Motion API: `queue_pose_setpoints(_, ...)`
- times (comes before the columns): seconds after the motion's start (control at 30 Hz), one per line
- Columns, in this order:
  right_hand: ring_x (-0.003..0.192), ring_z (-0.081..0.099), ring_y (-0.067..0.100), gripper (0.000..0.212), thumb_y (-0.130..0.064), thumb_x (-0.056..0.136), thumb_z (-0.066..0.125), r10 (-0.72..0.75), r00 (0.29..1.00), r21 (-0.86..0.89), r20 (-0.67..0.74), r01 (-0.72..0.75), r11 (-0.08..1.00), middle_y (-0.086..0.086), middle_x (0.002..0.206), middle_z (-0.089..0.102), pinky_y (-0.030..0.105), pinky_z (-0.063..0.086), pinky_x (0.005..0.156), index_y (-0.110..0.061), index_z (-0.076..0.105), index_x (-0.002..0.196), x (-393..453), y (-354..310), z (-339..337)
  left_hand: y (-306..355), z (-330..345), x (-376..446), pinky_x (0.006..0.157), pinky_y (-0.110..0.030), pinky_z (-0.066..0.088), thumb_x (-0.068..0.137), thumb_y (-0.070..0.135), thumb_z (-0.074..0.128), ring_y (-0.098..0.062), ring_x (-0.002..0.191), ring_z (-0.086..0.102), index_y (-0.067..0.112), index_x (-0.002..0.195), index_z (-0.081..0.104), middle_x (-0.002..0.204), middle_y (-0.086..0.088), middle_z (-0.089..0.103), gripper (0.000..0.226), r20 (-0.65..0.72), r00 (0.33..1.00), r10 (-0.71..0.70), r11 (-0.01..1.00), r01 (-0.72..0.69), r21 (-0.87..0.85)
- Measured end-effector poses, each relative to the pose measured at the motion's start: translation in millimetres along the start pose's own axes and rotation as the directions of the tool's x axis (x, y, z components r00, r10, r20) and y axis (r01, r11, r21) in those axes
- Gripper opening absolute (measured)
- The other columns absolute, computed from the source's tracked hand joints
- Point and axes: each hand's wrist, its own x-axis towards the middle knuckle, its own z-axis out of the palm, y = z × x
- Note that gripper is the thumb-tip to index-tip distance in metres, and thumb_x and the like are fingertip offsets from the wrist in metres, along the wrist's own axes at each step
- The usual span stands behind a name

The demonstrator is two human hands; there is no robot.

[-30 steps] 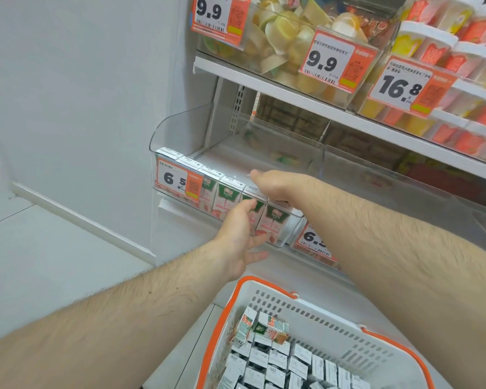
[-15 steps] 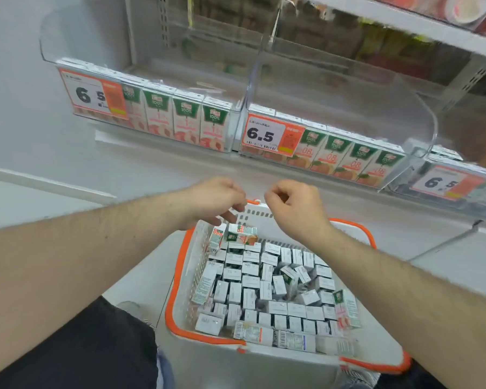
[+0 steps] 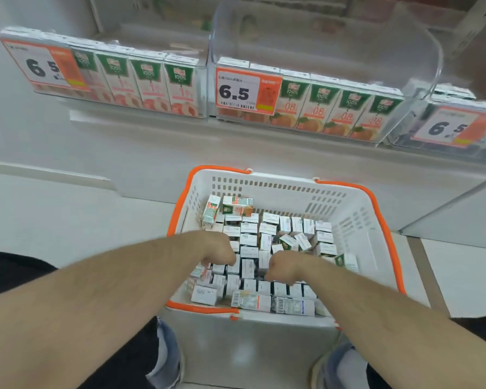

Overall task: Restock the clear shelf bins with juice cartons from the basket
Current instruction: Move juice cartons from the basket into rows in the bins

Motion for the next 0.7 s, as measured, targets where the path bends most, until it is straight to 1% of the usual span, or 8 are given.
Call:
queue_pose_setpoints(0.03, 0.082, 0.057, 0.025, 0.035, -0.039, 0.093, 0.053, 0.037, 0.998, -0.010, 0.044, -0.037, 0.999, 0.014, 0.110, 0.060, 0.034, 0.047, 0.071, -0.005, 0.061, 0.101, 3, 7, 5, 0, 10, 6, 0.080, -0.034, 0.052, 0.093, 0.038, 0.052, -0.023, 0.099, 0.063, 0.009, 0.123, 0.057, 0.122, -0.014, 0.062, 0.042, 0.019, 0.999, -0.035, 0.999, 0.034, 0.032)
queue_pose_setpoints(0.13, 0.118, 0.056, 0.030, 0.069, -0.054, 0.085, 0.063, 0.148, 0.978, -0.021, 0.147, -0.147, 0.989, 0.009, 0.141, 0.051, 0.040, 0.047, 0.092, -0.009, 0.051, 0.137, 9, 28, 22, -1, 33, 21, 0.101, -0.038, 0.045, 0.089, 0.045, 0.057, -0.025, 0.124, 0.052, 0.014, 0.142, 0.044, 0.143, -0.007, 0.049, 0.063, 0.038, 0.995, -0.097, 0.984, 0.090, 0.153)
queue_pose_setpoints(0.27, 0.130, 0.048, 0.027, 0.092, -0.071, 0.070, 0.066, 0.185, 0.958, -0.028, 0.221, -0.183, 0.983, 0.003, 0.150, 0.045, 0.043, 0.042, 0.104, -0.018, 0.047, 0.143, 16, 39, 37, 1, 43, 29, 0.095, -0.036, 0.049, 0.081, 0.044, 0.067, -0.025, 0.119, 0.053, 0.015, 0.142, 0.042, 0.139, -0.007, 0.049, 0.072, 0.090, 0.987, -0.134, 0.972, 0.113, 0.206)
queue_pose_setpoints(0.43, 0.135, 0.043, 0.026, 0.085, -0.063, 0.078, 0.067, 0.169, 0.950, 0.076, 0.263, -0.195, 0.978, 0.004, 0.153, 0.040, 0.041, 0.038, 0.108, -0.017, 0.043, 0.146, 20, 36, 41, 1, 49, 37, 0.094, -0.034, 0.050, 0.081, 0.034, 0.073, -0.025, 0.117, 0.052, 0.012, 0.139, 0.040, 0.133, -0.009, 0.045, 0.070, 0.095, 0.987, -0.128, 0.952, 0.096, 0.291)
queue_pose_setpoints(0.53, 0.131, 0.046, 0.027, 0.069, -0.052, 0.081, 0.064, 0.138, 0.963, 0.199, 0.233, -0.186, 0.962, 0.006, 0.151, 0.042, 0.041, 0.040, 0.105, -0.018, 0.050, 0.140, 14, 38, 35, 0, 40, 37, 0.088, -0.036, 0.051, 0.082, 0.027, 0.072, -0.025, 0.111, 0.059, 0.008, 0.127, 0.053, 0.126, -0.010, 0.056, 0.052, 0.094, 0.992, -0.086, 0.966, 0.060, 0.252)
queue_pose_setpoints(0.6, 0.122, 0.050, 0.027, 0.060, -0.051, 0.082, 0.059, 0.118, 0.977, 0.349, 0.180, -0.176, 0.921, 0.009, 0.143, 0.047, 0.042, 0.044, 0.099, -0.019, 0.055, 0.133, 6, 45, 24, -4, 26, 34, 0.091, -0.039, 0.051, 0.085, 0.023, 0.068, -0.028, 0.114, 0.059, 0.005, 0.122, 0.059, 0.127, -0.012, 0.058, 0.042, 0.101, 0.993, -0.056, 0.990, 0.042, 0.136)
queue_pose_setpoints(0.63, 0.110, 0.054, 0.026, 0.054, -0.050, 0.082, 0.057, 0.107, 0.980, 0.466, 0.168, -0.175, 0.867, 0.008, 0.131, 0.052, 0.041, 0.049, 0.090, -0.019, 0.057, 0.127, -1, 49, 15, -6, 16, 31, 0.089, -0.039, 0.052, 0.086, 0.022, 0.066, -0.028, 0.112, 0.059, 0.006, 0.121, 0.060, 0.127, -0.011, 0.057, 0.039, 0.100, 0.994, -0.046, 0.998, 0.042, 0.040)
queue_pose_setpoints(0.7, 0.086, 0.060, 0.024, 0.044, -0.049, 0.082, 0.053, 0.093, 0.979, 0.744, 0.179, -0.196, 0.639, 0.006, 0.096, 0.057, 0.041, 0.057, 0.077, -0.017, 0.056, 0.113, -18, 54, -7, -9, -7, 22, 0.074, -0.032, 0.051, 0.088, 0.019, 0.061, -0.023, 0.096, 0.059, 0.008, 0.120, 0.061, 0.118, -0.009, 0.057, 0.034, 0.075, 0.997, -0.006, 0.974, 0.023, -0.227)
